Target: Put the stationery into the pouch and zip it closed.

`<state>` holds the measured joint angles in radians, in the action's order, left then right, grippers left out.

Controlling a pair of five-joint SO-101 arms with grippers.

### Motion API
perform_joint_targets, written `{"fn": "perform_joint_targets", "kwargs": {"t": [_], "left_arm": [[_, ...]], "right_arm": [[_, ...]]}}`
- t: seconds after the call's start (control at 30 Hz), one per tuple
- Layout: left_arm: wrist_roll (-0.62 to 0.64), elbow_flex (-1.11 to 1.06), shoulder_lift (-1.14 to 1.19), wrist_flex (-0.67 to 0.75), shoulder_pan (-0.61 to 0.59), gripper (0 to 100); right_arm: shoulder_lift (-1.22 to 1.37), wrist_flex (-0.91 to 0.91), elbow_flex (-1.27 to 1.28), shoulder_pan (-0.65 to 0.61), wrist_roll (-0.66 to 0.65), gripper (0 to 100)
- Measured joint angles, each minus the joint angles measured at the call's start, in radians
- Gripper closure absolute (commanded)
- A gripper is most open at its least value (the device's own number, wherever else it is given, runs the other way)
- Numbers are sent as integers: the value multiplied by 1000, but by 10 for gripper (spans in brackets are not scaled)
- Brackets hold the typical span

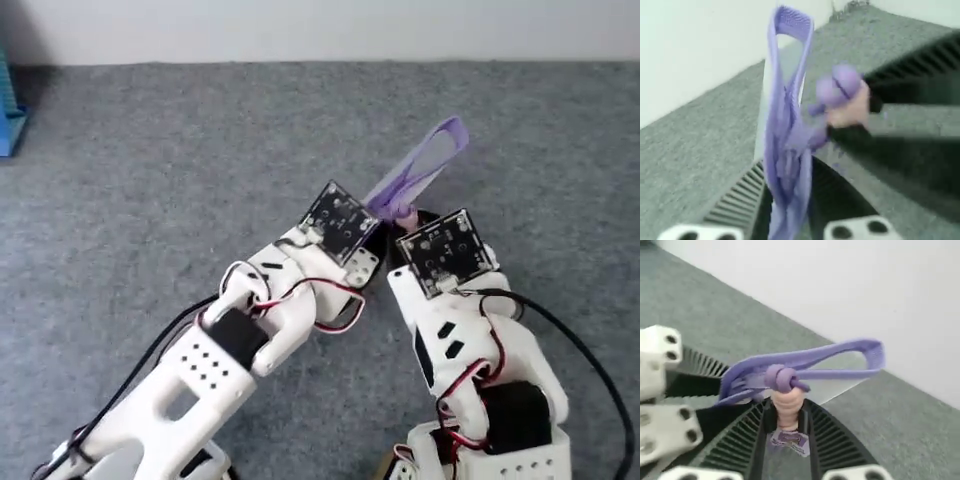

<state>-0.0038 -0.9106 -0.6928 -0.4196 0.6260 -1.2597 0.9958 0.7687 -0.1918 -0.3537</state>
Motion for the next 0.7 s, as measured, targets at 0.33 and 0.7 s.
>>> {"fn": "perform_joint_targets", "kwargs": {"t": [0.33,0.7], "left_arm": [[0,-163,-287,-112,-25,990],[0,-195,-368,-157,-55,989]], "right_arm": [[204,-184,-2,184,2,991],[279,224,-269,58,89,928]]}}
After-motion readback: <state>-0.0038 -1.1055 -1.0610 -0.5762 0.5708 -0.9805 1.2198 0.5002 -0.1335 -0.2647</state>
